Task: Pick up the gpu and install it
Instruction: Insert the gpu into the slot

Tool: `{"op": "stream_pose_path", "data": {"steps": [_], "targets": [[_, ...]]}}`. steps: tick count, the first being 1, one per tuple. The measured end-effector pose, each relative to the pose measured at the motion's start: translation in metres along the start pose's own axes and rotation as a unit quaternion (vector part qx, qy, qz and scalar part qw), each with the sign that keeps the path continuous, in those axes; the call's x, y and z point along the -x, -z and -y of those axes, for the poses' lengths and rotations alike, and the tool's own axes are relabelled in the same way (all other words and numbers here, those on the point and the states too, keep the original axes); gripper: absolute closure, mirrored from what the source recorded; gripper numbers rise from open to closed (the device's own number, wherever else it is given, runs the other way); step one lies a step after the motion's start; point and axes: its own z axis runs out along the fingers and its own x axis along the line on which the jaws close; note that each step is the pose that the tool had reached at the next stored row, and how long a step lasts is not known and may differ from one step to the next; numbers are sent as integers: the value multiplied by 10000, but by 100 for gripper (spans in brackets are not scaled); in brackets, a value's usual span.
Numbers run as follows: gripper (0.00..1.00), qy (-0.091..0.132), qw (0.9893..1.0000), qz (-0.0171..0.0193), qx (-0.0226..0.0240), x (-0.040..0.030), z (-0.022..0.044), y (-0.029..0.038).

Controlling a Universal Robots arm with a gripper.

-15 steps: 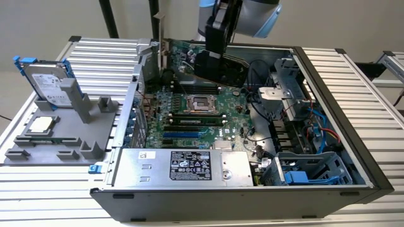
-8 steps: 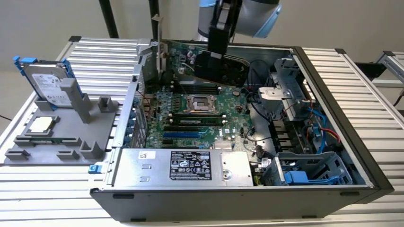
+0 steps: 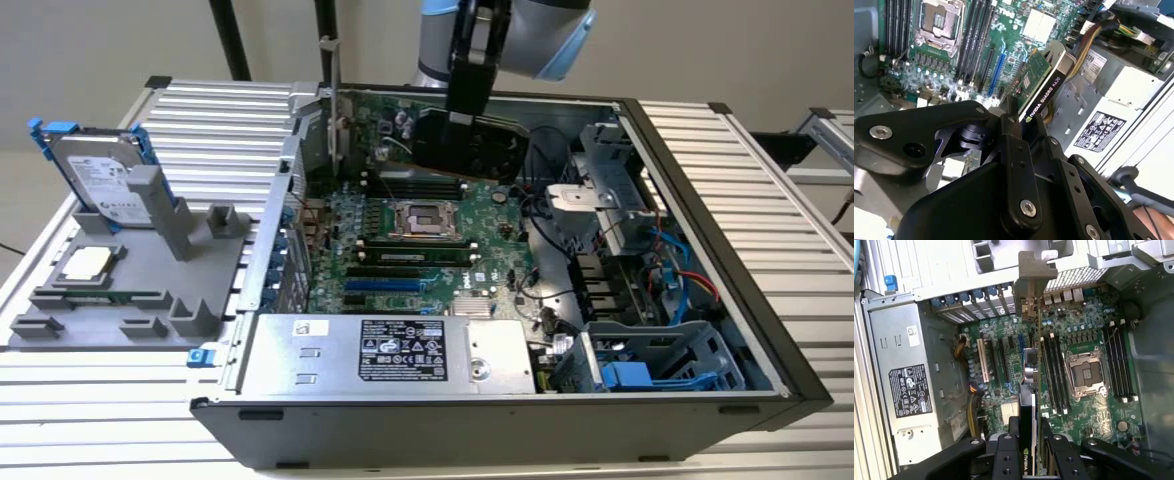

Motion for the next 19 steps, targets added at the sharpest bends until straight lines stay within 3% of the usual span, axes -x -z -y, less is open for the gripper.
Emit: {"op": "stream_pose_path", "data": {"steps": [5,9,19], "targets": [[100,287,9996,-13,-14,0,0,1],[100,519,9986,-24,-26,0,0,1],[100,1055,9944,-50,-52,0,0,3]]}}
